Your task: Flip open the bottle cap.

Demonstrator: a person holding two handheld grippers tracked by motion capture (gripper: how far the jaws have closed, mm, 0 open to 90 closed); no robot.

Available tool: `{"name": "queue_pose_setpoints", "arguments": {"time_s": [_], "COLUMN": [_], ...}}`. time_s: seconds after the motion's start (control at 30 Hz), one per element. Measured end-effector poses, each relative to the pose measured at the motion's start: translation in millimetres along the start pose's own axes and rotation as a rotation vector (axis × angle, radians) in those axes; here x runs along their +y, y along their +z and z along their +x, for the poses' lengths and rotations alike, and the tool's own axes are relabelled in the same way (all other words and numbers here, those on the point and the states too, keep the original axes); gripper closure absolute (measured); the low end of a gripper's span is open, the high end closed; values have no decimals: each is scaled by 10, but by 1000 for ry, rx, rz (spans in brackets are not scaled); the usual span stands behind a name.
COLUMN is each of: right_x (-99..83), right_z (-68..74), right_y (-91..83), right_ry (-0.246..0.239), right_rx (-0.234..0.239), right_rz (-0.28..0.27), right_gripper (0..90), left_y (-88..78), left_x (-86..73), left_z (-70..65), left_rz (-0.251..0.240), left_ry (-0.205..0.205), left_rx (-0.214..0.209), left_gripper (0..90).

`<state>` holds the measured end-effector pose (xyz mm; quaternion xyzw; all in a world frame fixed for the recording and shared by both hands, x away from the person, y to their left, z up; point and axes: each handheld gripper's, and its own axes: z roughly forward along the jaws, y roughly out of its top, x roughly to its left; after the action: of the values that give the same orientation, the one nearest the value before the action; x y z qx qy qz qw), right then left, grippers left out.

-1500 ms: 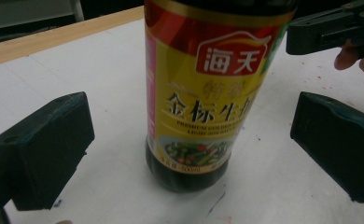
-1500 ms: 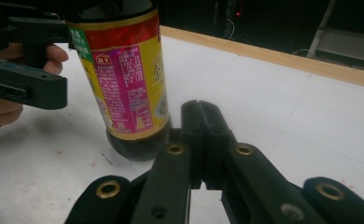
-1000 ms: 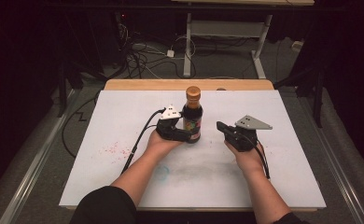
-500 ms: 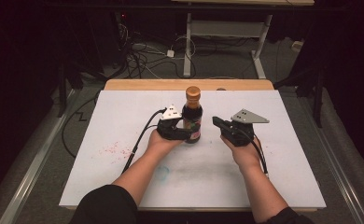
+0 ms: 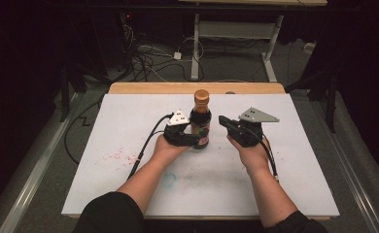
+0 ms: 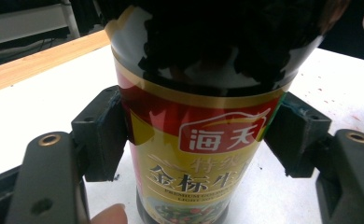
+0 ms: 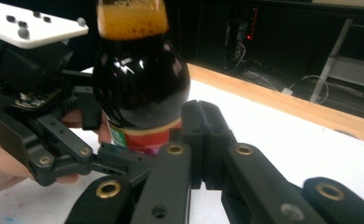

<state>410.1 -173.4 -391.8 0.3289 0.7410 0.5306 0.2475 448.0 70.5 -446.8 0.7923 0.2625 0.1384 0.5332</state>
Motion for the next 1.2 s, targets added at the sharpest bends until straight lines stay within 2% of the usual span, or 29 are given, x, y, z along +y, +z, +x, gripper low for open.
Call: {"name": "queue_pose_setpoints", "arguments": {"time_s": [0.1,0.33,1.2], "right_x": [28,108,463], "right_z": [-4,21,124], "right_y": [14,26,-20], "right_ry": [4,-20,-64], "right_rx": [3,4,25], "right_rz": [-1,7,-45], "right_gripper": [900,900,900], "left_y": [0,1,3], "left_x": [2,-12,-20], "left_z": [-7,-9,-23], "left_rz": [1,-8,-9], "left_ry": [-3,3,-6], "left_rx": [3,6,16], "left_gripper": [274,276,278]}}
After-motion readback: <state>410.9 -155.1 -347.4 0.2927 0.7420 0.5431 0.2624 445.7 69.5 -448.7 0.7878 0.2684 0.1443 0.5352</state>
